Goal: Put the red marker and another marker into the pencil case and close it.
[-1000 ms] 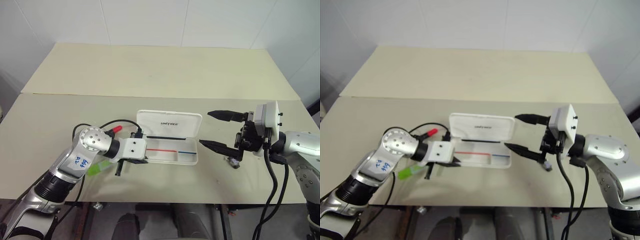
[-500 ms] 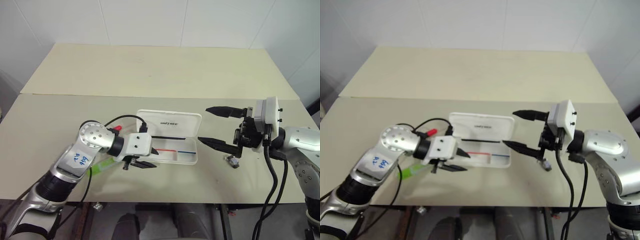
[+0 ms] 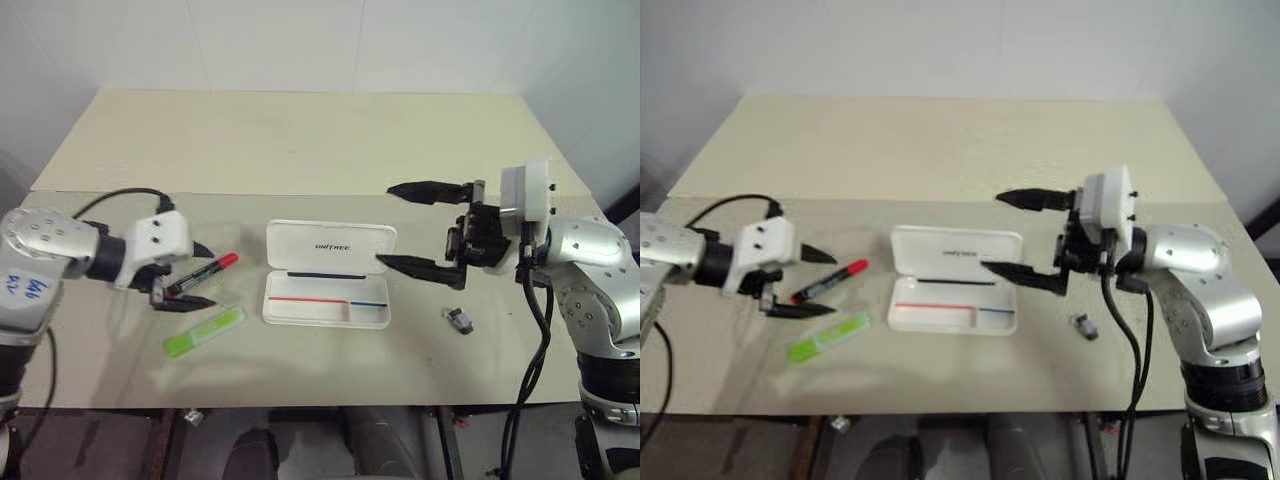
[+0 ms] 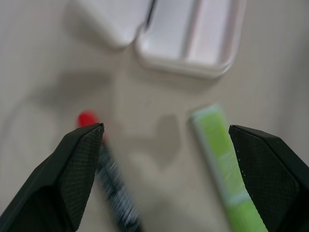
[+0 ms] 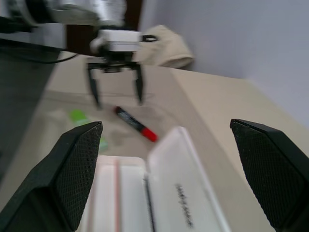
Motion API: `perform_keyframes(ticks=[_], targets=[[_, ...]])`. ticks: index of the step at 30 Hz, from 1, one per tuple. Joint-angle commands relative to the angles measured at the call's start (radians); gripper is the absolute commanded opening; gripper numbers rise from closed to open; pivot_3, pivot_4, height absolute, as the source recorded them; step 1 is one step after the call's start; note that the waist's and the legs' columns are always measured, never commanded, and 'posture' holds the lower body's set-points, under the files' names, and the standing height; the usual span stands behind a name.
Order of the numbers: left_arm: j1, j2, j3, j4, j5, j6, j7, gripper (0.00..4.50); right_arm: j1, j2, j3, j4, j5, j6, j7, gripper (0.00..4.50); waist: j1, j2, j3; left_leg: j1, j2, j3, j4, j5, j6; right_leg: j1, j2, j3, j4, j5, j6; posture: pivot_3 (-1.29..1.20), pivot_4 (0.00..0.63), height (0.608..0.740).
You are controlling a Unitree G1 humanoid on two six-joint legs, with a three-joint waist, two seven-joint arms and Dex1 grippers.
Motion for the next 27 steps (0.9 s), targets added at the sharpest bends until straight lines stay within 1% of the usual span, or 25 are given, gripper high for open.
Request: perform_keyframes(ticks=[1, 3, 5, 7, 9, 15, 20, 23, 27], targets=[[-0.092, 0.041, -0.043, 0.129, 0.113, -0.083, 0.023, 4.46, -0.042, -0.003, 0.000, 0.010, 0.014, 0.000, 0.029, 4.50, 0.000, 0.000, 0.000, -0.001, 0.000, 0.000, 0.000, 0.000, 0.000, 0.000, 0.000, 0.000, 0.000, 0.000, 0.000, 0.00, 0.150, 0.740], [-0.130, 0.041, -0.089, 0.184, 0.165, -0.087, 0.017, 4.46, -0.054, 0.002, 0.005, 0.020, 0.007, -0.006, 0.035, 4.50, -0.002, 0.000, 0.000, -0.001, 0.000, 0.001, 0.000, 0.000, 0.000, 0.000, 0.000, 0.000, 0.000, 0.000, 0.000, 0.00, 0.150, 0.740], [-0.163, 0.015, -0.122, 0.213, 0.194, -0.068, 0.023, 4.46, -0.058, 0.007, 0.008, 0.020, 0.003, -0.009, 0.033, 4.50, -0.002, 0.000, 0.000, -0.001, 0.000, 0.001, -0.001, 0.000, 0.000, -0.001, 0.000, 0.000, 0.000, 0.000, 0.000, 0.00, 0.150, 0.740], [-0.173, -0.017, -0.147, 0.200, 0.200, -0.050, 0.022, 4.46, -0.054, 0.007, 0.006, 0.009, 0.004, -0.007, 0.026, 4.50, -0.002, 0.000, 0.000, -0.001, 0.000, 0.001, -0.001, -0.001, 0.000, -0.002, 0.000, -0.001, 0.004, 0.000, 0.003, 0.00, 0.150, 0.740], [-0.176, -0.045, -0.164, 0.182, 0.209, -0.018, 0.030, 4.46, -0.048, 0.006, 0.004, 0.001, 0.005, -0.005, 0.021, 4.50, -0.002, 0.000, 0.000, 0.000, 0.000, 0.000, -0.001, -0.001, 0.000, -0.002, 0.000, -0.001, 0.006, 0.003, 0.011, 0.00, 0.150, 0.740], [-0.182, -0.096, -0.235, 0.163, 0.280, 0.062, 0.061, 4.46, -0.031, 0.004, -0.005, -0.019, 0.009, -0.002, -0.001, 4.50, -0.004, 0.000, 0.000, 0.000, 0.000, -0.001, -0.001, -0.001, 0.001, -0.003, 0.000, -0.001, 0.009, 0.002, 0.012, 0.00, 0.150, 0.740], [-0.165, -0.105, -0.280, 0.144, 0.358, 0.095, 0.101, 4.46, -0.011, 0.004, -0.015, -0.041, 0.015, -0.002, -0.024, 4.50, -0.003, 0.000, 0.000, 0.001, 0.000, -0.001, 0.000, -0.001, 0.001, -0.003, 0.000, -0.001, 0.011, 0.002, 0.012, 0.00, 0.150, 0.740], [-0.159, -0.120, -0.281, 0.132, 0.362, 0.129, 0.109, 4.46, -0.001, 0.002, -0.020, -0.049, 0.017, -0.002, -0.033, 4.50, -0.003, 0.000, 0.000, 0.001, 0.000, -0.001, 0.000, -0.001, 0.001, -0.003, 0.000, -0.001, 0.011, 0.002, 0.012, 0.00, 0.150, 0.740], [-0.138, -0.117, -0.292, 0.130, 0.376, 0.121, 0.109, 4.46, 0.002, 0.003, -0.024, -0.054, 0.018, -0.005, -0.048, 4.50, -0.002, 0.000, 0.000, 0.002, 0.000, -0.001, 0.000, -0.001, 0.001, -0.002, 0.000, -0.001, 0.012, 0.002, 0.012, 0.00, 0.150, 0.740]])
